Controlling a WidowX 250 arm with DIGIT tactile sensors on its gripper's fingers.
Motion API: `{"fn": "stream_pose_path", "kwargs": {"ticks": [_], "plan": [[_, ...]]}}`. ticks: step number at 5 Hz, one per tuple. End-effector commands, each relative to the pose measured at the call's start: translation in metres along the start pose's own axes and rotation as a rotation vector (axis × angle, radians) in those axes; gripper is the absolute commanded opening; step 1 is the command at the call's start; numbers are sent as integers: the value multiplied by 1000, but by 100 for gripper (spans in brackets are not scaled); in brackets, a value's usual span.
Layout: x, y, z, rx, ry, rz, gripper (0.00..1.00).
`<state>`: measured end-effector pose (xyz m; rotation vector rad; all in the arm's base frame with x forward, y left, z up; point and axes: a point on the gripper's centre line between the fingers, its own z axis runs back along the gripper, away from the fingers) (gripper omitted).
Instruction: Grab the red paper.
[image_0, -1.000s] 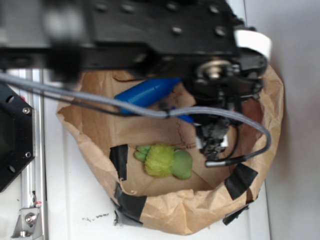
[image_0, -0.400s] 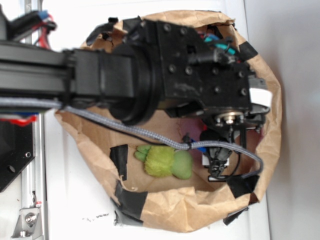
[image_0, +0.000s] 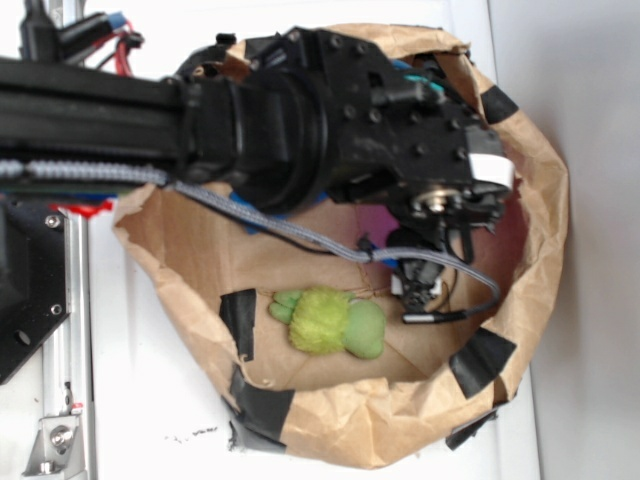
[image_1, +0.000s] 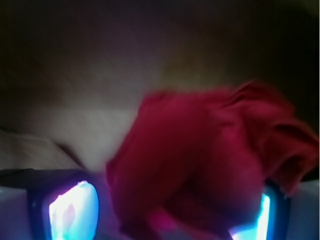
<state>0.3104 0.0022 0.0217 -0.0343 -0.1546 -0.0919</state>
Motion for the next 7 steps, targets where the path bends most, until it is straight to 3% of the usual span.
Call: {"fn": "stream_pose_path", "kwargs": {"ticks": [1, 5, 6, 7], "plan": [[4, -4, 20, 10, -68, -6, 0], [-15, -10, 138, -71, -174, 57, 0], [-12, -10, 131, -60, -157, 42, 100], [-6, -9, 108, -37, -138, 30, 100]]}}
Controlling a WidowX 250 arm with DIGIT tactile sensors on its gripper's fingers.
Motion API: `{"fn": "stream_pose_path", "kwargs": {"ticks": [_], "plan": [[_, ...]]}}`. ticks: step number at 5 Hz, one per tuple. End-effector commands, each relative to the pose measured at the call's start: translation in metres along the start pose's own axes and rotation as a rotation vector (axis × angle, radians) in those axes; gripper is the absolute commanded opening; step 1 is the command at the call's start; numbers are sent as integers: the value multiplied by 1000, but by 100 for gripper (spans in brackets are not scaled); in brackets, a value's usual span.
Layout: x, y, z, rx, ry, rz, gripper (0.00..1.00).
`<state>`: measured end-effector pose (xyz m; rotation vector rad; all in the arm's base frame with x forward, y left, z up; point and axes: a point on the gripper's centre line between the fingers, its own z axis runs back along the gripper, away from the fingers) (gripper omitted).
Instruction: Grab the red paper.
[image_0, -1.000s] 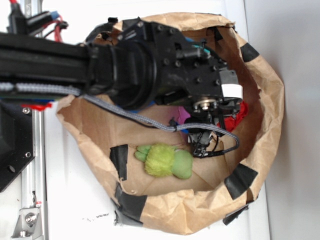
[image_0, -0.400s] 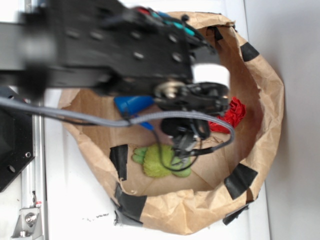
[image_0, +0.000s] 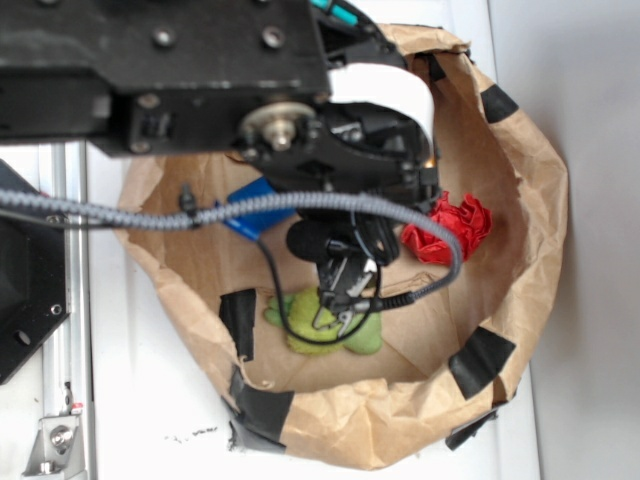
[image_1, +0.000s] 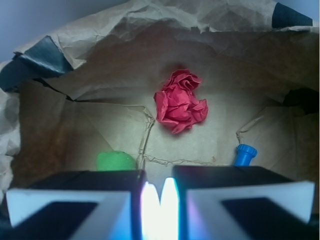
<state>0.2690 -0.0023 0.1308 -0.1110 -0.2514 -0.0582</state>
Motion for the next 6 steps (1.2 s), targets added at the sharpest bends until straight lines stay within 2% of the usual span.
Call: {"fn": "stream_pose_path", "kwargs": {"ticks": [1, 3, 4, 6], "plan": [[23, 3, -24, 30, -38, -22, 100], [28, -1, -44, 40, -93, -89, 100], [29, 2, -49, 42, -144, -112, 100], [36, 5, -73, 22, -105, -93, 100]]}}
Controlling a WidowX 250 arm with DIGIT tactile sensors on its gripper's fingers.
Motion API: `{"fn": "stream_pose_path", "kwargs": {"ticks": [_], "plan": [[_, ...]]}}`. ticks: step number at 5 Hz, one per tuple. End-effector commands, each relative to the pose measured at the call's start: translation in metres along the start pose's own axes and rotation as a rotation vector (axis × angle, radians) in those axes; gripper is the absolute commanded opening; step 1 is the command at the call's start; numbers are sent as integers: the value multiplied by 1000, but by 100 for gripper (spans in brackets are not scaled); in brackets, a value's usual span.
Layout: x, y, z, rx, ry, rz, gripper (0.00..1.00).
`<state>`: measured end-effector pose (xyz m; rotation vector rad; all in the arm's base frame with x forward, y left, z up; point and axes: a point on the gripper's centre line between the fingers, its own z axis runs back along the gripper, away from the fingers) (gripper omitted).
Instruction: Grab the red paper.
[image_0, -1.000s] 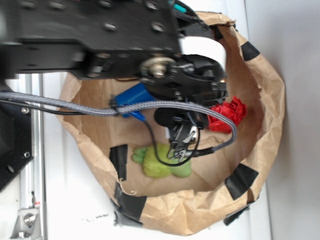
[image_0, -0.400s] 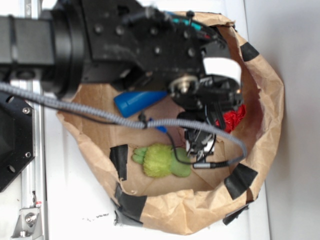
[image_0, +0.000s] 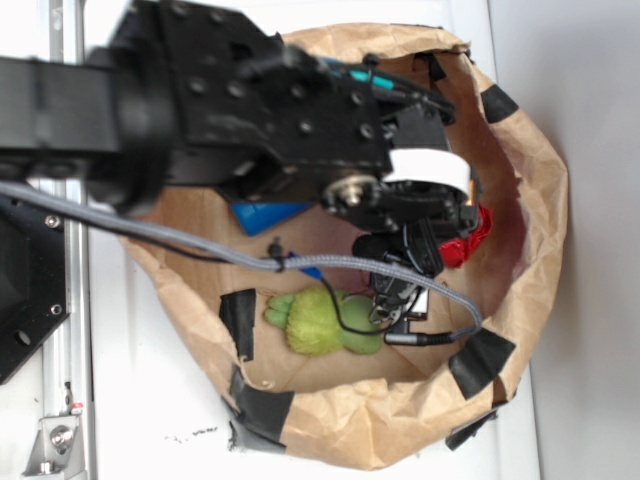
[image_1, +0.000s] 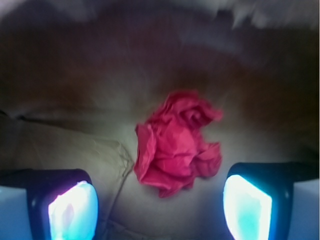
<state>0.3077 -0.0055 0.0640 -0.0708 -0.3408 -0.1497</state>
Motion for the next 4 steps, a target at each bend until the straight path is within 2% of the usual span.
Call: {"fn": "stream_pose_path", "kwargs": {"ticks": [1, 4], "plan": [[20, 3, -10, 3, -4, 17, 100], [24, 18, -21, 31, 19, 59, 100]]}}
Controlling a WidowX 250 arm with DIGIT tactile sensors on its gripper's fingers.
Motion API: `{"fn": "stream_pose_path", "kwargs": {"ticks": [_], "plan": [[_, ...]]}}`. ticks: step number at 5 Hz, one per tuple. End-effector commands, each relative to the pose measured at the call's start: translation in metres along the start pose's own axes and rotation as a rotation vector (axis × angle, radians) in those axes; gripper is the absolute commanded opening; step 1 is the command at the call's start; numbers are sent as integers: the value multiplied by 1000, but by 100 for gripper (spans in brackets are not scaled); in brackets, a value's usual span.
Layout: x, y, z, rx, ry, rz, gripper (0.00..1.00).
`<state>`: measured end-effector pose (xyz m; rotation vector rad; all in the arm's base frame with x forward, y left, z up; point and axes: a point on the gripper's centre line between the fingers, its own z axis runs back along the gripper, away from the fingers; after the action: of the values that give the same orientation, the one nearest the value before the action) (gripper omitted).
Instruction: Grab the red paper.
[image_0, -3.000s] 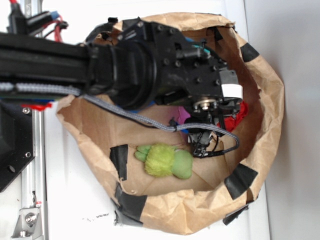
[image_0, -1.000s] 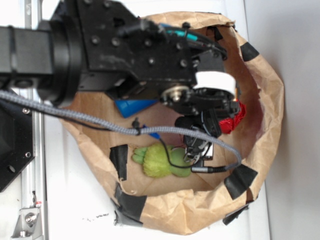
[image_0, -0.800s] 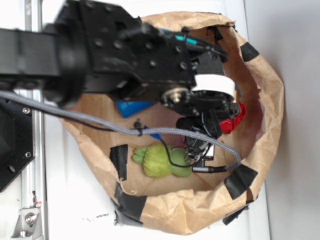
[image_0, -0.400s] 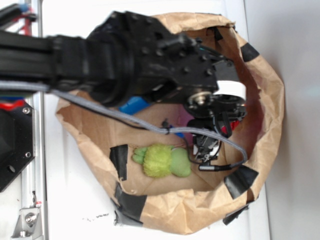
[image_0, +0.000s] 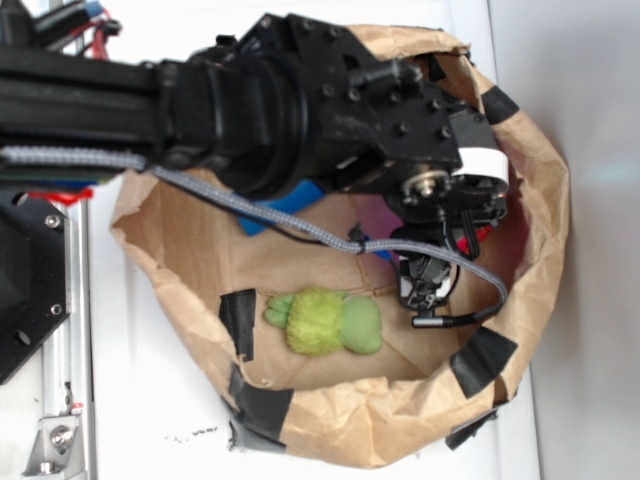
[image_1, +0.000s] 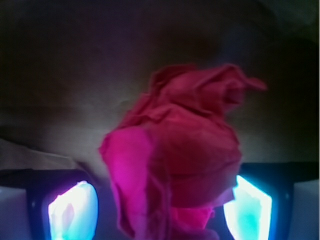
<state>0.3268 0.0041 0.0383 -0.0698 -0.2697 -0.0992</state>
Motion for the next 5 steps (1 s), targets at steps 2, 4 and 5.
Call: {"fn": "stream_pose_path", "kwargs": {"ticks": [2, 4, 5], "plan": [[24, 19, 5, 50, -50, 52, 100], [24, 21, 4, 49, -52, 67, 0], [25, 21, 6, 45, -52, 60, 0]]}}
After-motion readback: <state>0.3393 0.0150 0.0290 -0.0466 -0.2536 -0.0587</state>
